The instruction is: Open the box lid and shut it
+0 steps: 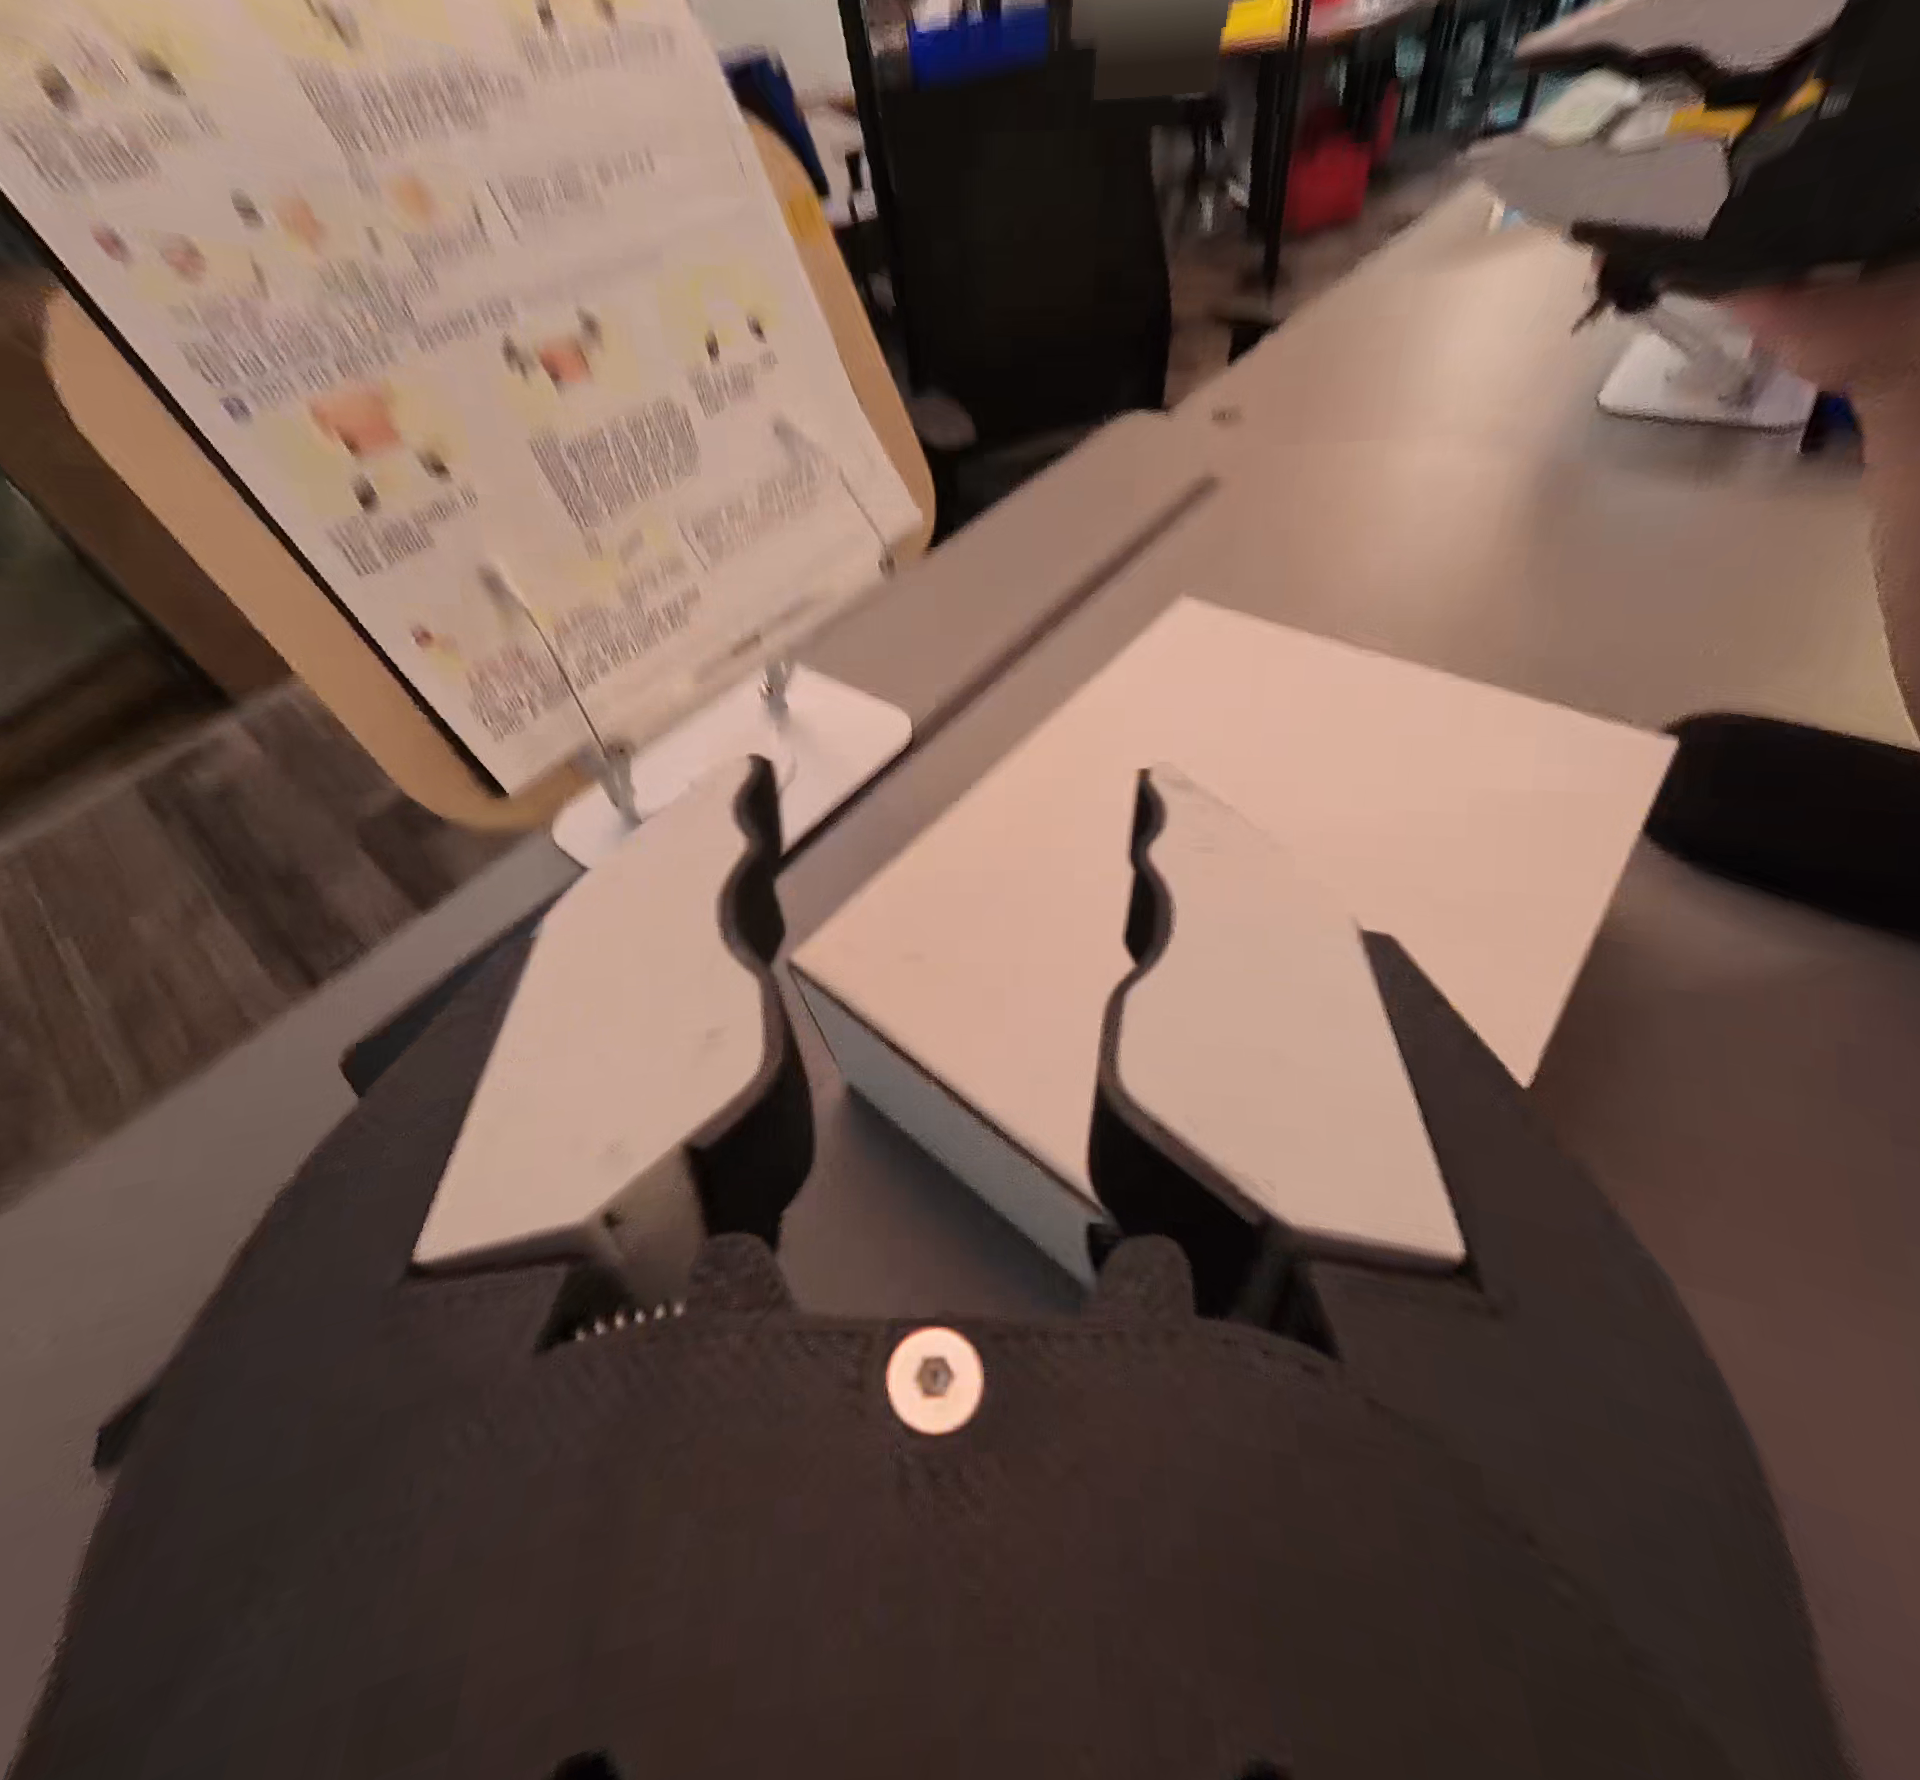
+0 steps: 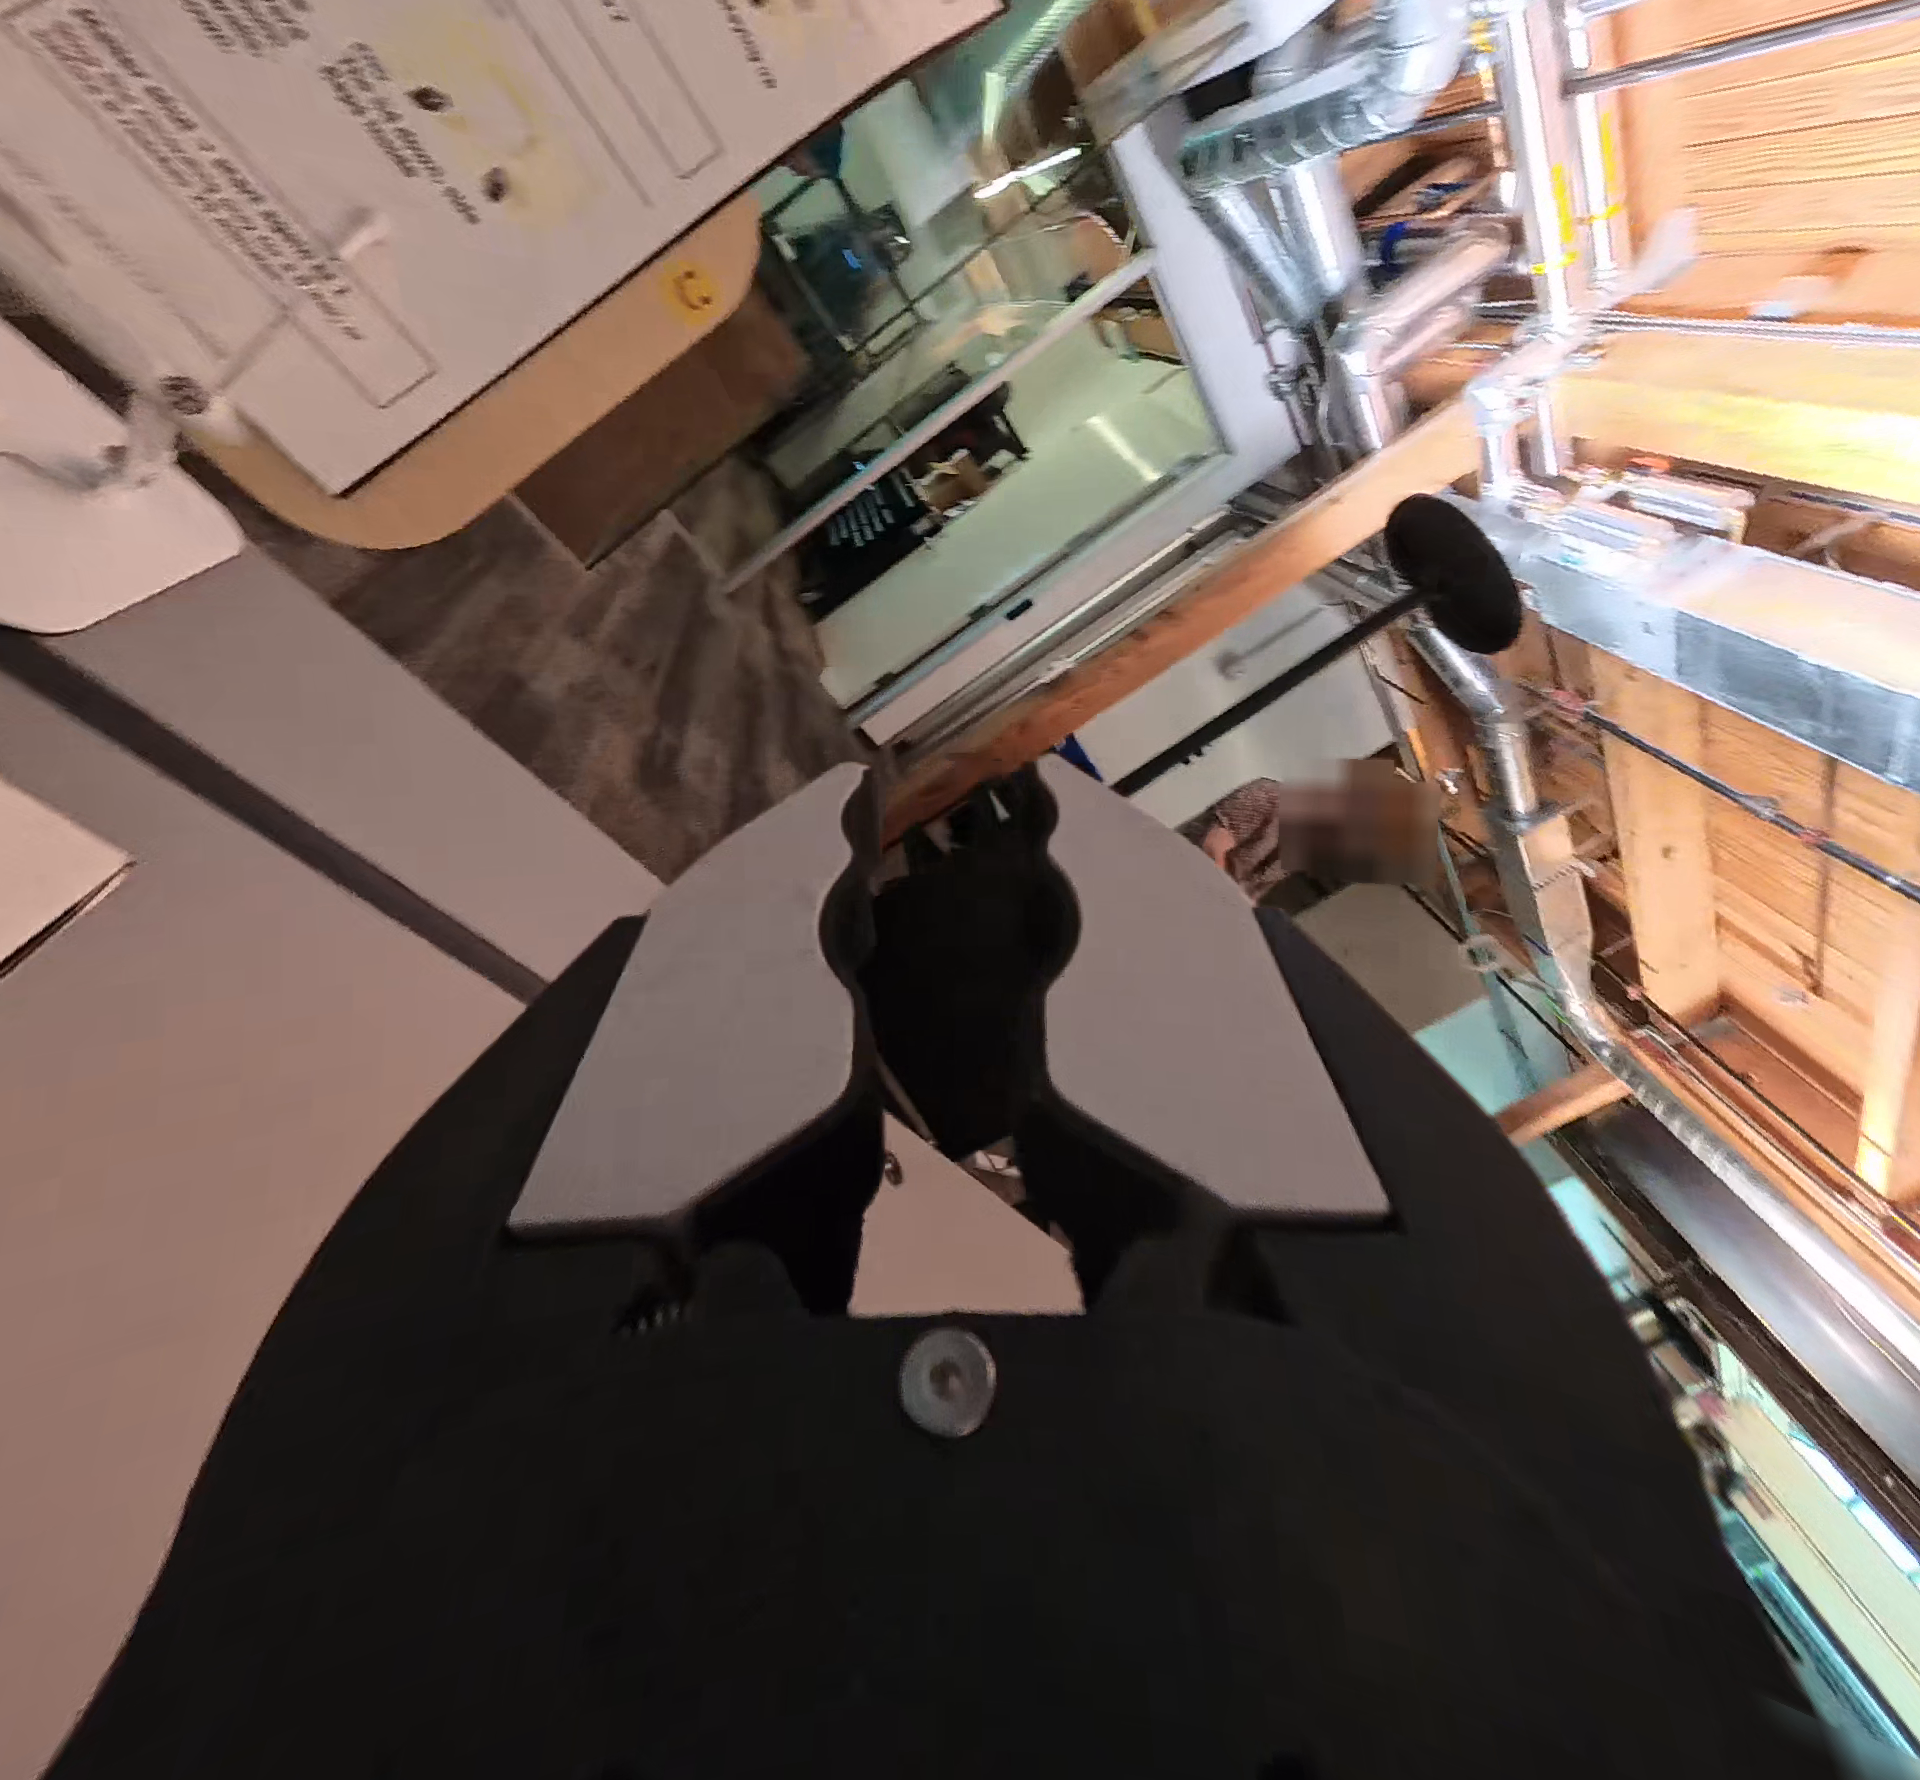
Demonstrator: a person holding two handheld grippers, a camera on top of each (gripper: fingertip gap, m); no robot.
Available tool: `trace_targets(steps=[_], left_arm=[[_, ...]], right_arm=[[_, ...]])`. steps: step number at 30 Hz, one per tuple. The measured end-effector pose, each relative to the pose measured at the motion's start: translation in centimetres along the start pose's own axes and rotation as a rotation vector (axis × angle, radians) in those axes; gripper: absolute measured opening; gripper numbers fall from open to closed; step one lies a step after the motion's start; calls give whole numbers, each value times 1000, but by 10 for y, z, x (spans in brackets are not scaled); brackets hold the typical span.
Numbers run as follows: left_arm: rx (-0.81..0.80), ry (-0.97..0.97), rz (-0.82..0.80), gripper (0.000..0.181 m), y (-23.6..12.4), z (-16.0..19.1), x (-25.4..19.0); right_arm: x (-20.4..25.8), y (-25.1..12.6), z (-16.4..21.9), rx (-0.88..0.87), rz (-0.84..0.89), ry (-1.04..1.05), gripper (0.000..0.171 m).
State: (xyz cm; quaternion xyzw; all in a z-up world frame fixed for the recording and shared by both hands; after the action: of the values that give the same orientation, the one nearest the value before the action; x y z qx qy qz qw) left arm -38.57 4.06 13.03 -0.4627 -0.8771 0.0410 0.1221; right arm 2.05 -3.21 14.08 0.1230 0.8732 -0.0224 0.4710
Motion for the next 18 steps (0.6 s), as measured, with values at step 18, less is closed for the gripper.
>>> trace_targets(steps=[18], left_arm=[[-94,101,-35,86,10,3,-8]], right_arm=[[73,-38,-70,-505,-676,167,68]])
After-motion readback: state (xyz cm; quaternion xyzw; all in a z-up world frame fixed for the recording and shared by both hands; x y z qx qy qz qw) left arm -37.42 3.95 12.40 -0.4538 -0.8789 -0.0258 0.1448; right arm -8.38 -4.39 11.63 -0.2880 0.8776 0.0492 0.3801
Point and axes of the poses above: each gripper's, where its closed fingertips meet, y out along the fingers, z out of its underside, x = y × z across the jaws, the point moved 7 cm from there along -y, back along the fingers, and after that the axes turned 5 degrees about -z, right-handed, at the moved point
